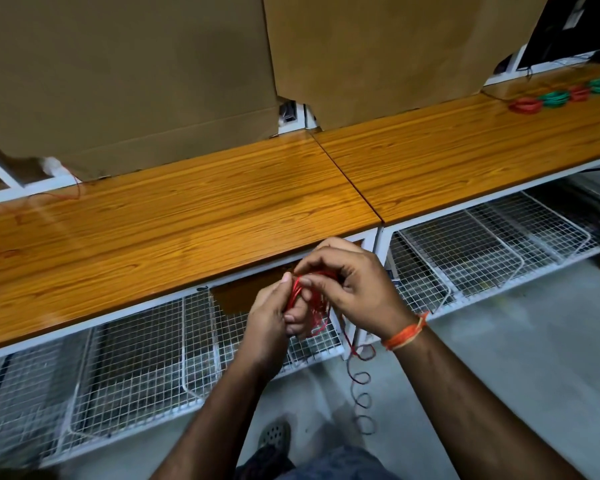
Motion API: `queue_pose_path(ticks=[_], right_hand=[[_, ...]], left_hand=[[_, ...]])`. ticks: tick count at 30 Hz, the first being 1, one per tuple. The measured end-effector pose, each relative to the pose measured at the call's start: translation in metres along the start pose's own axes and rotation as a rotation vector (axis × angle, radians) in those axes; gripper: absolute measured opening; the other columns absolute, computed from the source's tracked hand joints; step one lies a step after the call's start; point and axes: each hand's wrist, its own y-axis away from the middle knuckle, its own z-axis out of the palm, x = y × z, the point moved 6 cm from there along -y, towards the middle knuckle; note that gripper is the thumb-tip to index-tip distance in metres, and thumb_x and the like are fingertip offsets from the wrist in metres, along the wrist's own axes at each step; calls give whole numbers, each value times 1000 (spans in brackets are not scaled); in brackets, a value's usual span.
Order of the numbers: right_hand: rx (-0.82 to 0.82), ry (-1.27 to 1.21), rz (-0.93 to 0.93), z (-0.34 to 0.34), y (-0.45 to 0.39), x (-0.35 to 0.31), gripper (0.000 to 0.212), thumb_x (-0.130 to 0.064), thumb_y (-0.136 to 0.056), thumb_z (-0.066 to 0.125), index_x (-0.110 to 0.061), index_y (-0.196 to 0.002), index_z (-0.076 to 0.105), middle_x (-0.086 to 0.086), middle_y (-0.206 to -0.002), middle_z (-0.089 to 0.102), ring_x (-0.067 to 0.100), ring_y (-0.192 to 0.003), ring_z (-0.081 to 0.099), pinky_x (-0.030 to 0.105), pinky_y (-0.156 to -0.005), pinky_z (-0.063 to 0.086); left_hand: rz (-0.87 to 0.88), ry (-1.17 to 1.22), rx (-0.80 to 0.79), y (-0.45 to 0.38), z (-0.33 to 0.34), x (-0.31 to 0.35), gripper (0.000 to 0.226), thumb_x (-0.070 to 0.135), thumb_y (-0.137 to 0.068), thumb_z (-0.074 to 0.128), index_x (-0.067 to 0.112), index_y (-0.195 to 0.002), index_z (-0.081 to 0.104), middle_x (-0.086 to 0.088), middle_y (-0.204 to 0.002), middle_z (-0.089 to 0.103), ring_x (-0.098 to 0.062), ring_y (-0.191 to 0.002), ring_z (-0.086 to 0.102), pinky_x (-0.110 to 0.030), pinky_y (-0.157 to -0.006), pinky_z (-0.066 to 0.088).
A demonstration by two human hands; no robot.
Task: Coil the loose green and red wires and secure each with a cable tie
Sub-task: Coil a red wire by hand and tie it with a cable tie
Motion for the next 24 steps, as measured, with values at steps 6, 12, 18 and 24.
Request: queue_pose_path(ticks=[6, 12, 18, 24], right_hand=[[168, -168, 90, 7, 6, 14, 11, -5, -93, 71, -14, -98, 74, -3, -96, 64, 17, -96, 66, 35, -86, 55], [263, -322, 234, 18, 17, 33, 4, -23, -99, 63, -22, -100, 67, 3, -99, 64, 23, -97, 65, 51, -89, 54], [248, -89, 319, 25, 32, 39, 46, -51, -106, 35, -18, -88, 61, -1, -74, 62, 13, -69, 61, 44, -63, 50], [452, 68, 325, 20, 41, 44, 47, -49, -106, 33, -20, -77, 55, -11, -60, 48, 6, -56, 49, 29, -53, 38]], left_hand=[[-17, 123, -97, 3, 11, 5, 38, 40, -102, 42, 14, -80, 57, 7, -52, 26, -9, -43, 15, -30, -48, 11], [-5, 153, -96, 5, 17, 5, 31, 35, -103, 44, 15, -80, 50, 8, -53, 27, -6, -41, 18, -25, -43, 15], [-10, 187, -38, 2, 23, 4, 35, 33, -107, 44, 17, -75, 47, 8, -49, 28, -5, -38, 21, -23, -40, 17], [-48, 153, 47, -1, 29, -9, 36, 34, -105, 44, 16, -74, 48, 6, -49, 28, -6, -38, 25, -20, -41, 28]])
